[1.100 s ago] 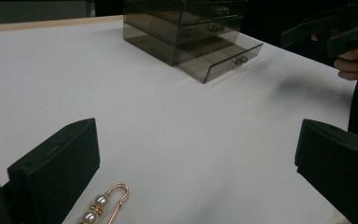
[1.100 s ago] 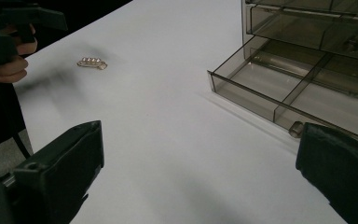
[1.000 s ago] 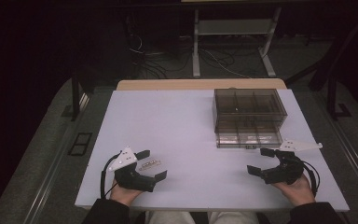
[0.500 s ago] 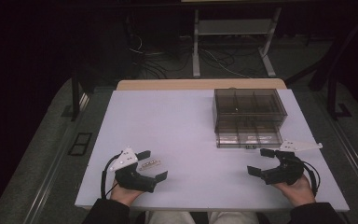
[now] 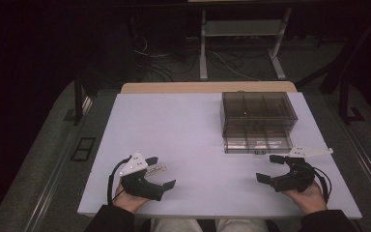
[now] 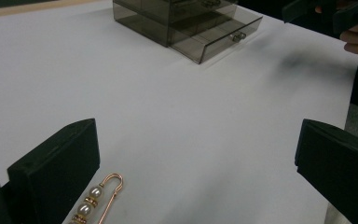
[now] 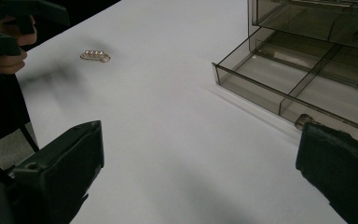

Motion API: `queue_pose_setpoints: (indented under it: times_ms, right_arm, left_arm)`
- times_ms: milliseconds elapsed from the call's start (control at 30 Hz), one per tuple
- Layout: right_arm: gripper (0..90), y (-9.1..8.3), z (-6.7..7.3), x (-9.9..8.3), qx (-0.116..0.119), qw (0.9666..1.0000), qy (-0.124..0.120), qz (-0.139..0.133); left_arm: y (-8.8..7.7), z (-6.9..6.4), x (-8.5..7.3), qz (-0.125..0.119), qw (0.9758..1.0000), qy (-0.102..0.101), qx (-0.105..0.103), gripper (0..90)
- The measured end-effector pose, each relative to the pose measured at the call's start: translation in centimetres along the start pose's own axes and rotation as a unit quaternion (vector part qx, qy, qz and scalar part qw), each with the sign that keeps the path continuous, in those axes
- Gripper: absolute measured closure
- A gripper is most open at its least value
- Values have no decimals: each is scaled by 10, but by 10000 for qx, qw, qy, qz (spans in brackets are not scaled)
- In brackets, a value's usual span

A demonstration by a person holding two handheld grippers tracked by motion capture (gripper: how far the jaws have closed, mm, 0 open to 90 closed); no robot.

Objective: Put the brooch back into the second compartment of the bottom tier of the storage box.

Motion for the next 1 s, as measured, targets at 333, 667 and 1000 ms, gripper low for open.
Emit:
queue_pose_setpoints:
  times_ms: [333, 667, 1000]
  right_arm:
    - [5, -1, 0, -1, -6, 10000, 52, 2]
    - [5, -1, 0, -1, -7, 10000, 46, 8]
    - [5, -1, 0, -1, -2, 10000, 36, 17]
  left_arm:
    - [-2, 3, 5, 319, 9994, 68, 62, 0]
    - [-7, 9, 13, 530, 9985, 120, 107, 0]
    - [-7, 18, 16, 799, 9967, 119, 107, 0]
Point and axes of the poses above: each handheld gripper's, and its own axes: y roughly forward along the jaws, x roughly out of its top, z roughly to its left, the point moved 7 cm from there along y, roughly forward along the jaws, and after that the axes turned 8 degrees about -y, right-handed, at the moved point
